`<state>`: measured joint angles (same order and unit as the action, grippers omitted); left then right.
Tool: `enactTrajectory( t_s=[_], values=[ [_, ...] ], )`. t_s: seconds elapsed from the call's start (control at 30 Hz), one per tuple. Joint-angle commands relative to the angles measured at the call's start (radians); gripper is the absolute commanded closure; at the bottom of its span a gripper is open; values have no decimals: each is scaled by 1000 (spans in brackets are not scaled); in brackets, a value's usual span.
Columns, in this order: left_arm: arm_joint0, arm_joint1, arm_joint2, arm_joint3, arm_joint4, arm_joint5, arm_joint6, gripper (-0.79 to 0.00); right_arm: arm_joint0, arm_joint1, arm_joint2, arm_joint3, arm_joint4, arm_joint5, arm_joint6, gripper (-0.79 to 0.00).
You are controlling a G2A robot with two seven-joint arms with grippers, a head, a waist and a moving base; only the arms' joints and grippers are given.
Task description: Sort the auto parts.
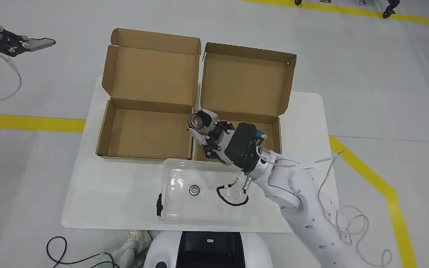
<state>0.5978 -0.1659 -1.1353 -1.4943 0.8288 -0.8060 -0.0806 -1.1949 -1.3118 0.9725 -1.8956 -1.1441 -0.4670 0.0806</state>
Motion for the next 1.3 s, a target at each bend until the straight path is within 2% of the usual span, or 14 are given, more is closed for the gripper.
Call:
enactTrajectory(
  t_s=[0.0,0.67,1.27],
  values=[
    [0,0,0,0,0,0,0,-785,25,-5,-15,38,15,11,18,0],
    [0,0,0,0,0,0,0,-785,288,-97,-242,392,104,117,220,0],
    [0,0,0,0,0,0,0,-785,473,-238,-444,764,176,155,256,0]
  ],
)
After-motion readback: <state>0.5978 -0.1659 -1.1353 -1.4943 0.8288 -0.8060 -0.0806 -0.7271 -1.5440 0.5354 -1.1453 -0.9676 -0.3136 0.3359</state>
